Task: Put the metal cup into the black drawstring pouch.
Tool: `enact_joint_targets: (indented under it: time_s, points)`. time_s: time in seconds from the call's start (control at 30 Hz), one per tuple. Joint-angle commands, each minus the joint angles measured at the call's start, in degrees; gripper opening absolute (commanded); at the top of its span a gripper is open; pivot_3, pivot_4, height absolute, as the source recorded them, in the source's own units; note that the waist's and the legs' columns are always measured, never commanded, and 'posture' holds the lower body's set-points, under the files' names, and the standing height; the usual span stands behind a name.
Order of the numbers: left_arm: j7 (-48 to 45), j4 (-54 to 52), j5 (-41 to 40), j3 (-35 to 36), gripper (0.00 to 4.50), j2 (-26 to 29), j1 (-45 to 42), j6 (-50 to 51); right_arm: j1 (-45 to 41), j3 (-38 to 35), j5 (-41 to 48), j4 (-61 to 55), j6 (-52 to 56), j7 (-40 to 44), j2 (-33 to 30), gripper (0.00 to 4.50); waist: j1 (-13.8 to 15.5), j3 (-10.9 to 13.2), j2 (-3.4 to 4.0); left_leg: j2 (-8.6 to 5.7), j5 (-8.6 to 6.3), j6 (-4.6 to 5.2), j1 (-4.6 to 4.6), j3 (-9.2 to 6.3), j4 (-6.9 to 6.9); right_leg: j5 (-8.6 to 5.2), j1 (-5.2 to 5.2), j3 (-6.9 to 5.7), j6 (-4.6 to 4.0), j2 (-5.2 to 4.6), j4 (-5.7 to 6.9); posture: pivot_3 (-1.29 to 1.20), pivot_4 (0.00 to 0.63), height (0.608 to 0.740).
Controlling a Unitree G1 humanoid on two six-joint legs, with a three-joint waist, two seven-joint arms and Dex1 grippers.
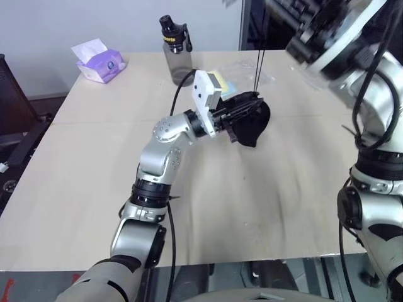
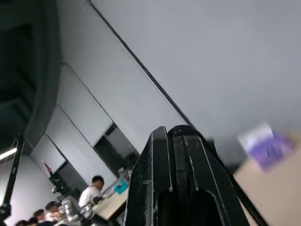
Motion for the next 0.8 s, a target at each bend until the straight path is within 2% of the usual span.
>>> enact_joint_targets:
  time_s: [0.03,0.1,0.17,0.37,0.4,0.5,0.57,0.6,0.63,0.67,0.73,0.8]
  points:
    - [0.25,0.97,1.30,-0.39,0.11,0.16,0.83,-0.61,-3.75,-3.89,-2.16,-0.59,-3.88,5.76,1.08,0.00,0.01,0.00,0.00,0.01,0.00,0.00,0.00,0.00,0.00,0.00,0.00,0.00,0.00,0.00,0.00,0.00,0.150,0.740]
    - [-0.30,0.84,0.30,0.28,0.11,-0.11,1.22,-0.82,-3.81,-4.52,-1.95,-0.13,-4.37,6.00,1.82,0.00,0.05,0.00,0.00,0.11,0.00,0.00,-0.01,0.04,0.00,0.00,0.00,0.04,0.00,-0.01,0.00,0.00,0.150,0.740]
    - [-0.33,-0.22,-1.57,1.39,1.17,-0.47,1.31,0.08,-2.09,-3.57,-3.41,-0.17,-2.80,6.48,1.53,0.00,0.17,0.00,0.00,0.13,0.00,0.00,-0.02,0.05,0.00,0.00,-0.01,0.05,0.00,-0.03,-0.01,0.00,0.150,0.740]
    - [3.09,-1.21,-1.48,3.53,3.69,-1.46,2.34,-1.53,4.51,-0.75,-7.85,0.18,1.62,7.62,0.48,0.00,0.31,0.00,0.00,0.15,0.00,0.00,-0.02,0.04,0.00,0.01,-0.03,0.04,-0.01,-0.03,0.00,0.00,0.150,0.740]
    - [3.62,-2.77,-3.57,5.42,4.37,-0.96,2.67,0.02,7.14,0.63,-9.61,-1.18,3.88,9.37,-1.20,0.00,0.33,0.00,0.00,0.15,0.00,0.00,-0.03,0.04,0.01,0.01,-0.03,0.05,-0.01,-0.03,0.00,0.00,0.150,0.740]
    - [4.06,-7.05,-7.98,9.37,4.48,1.61,3.62,4.00,12.78,2.86,-12.43,-5.23,8.21,13.83,-4.97,0.00,0.22,0.00,0.00,0.15,0.00,0.00,-0.07,0.07,-0.01,0.01,-0.07,0.07,-0.01,-0.04,-0.02,0.00,0.150,0.740]
    - [4.70,-10.24,-14.35,14.41,4.50,5.48,4.62,10.07,19.03,3.49,-15.42,-8.88,10.64,21.38,-9.94,0.58,0.15,0.00,0.00,0.19,0.00,0.00,-0.12,0.08,-0.02,0.01,-0.18,0.12,-0.01,-0.04,0.01,0.00,0.150,0.740]
    - [5.49,-11.51,-17.63,16.82,4.50,7.08,5.25,13.29,22.09,3.84,-17.84,-10.70,11.18,25.62,-12.64,1.06,0.21,0.00,0.00,0.20,0.00,0.00,-0.14,0.08,-0.03,0.01,-0.21,0.10,-0.01,-0.02,0.02,0.00,0.150,0.740]
    - [6.73,-12.23,-21.00,19.27,4.50,8.45,6.36,16.89,25.36,4.65,-22.03,-13.02,10.38,29.91,-15.90,1.30,0.26,0.00,0.00,0.20,0.00,0.00,-0.15,0.08,-0.04,0.00,-0.20,0.08,0.00,-0.02,0.02,0.00,0.150,0.740]
    - [7.81,-12.59,-23.13,20.71,4.50,9.44,7.54,19.54,27.90,5.53,-26.42,-14.88,8.55,33.40,-18.49,1.86,0.27,0.00,0.00,0.22,-0.01,0.00,-0.16,0.07,-0.05,0.00,-0.20,0.03,0.00,-0.02,-0.02,0.00,0.150,0.740]
    - [7.19,-12.59,-22.40,21.53,4.50,12.53,13.70,21.42,34.41,7.92,-36.15,-16.86,3.43,40.70,-23.86,2.80,0.18,-0.01,0.03,0.26,-0.04,0.04,-0.13,0.11,-0.06,-0.02,-0.18,0.01,0.03,-0.02,-0.06,0.00,0.150,0.740]
    - [3.82,-13.39,-16.66,18.98,4.50,16.86,22.81,18.87,43.04,10.05,-44.87,-15.59,-3.22,53.10,-30.24,2.80,0.15,-0.05,0.08,0.24,-0.04,0.04,-0.05,0.22,-0.07,-0.02,-0.10,0.05,0.03,-0.02,-0.12,0.00,0.150,0.740]
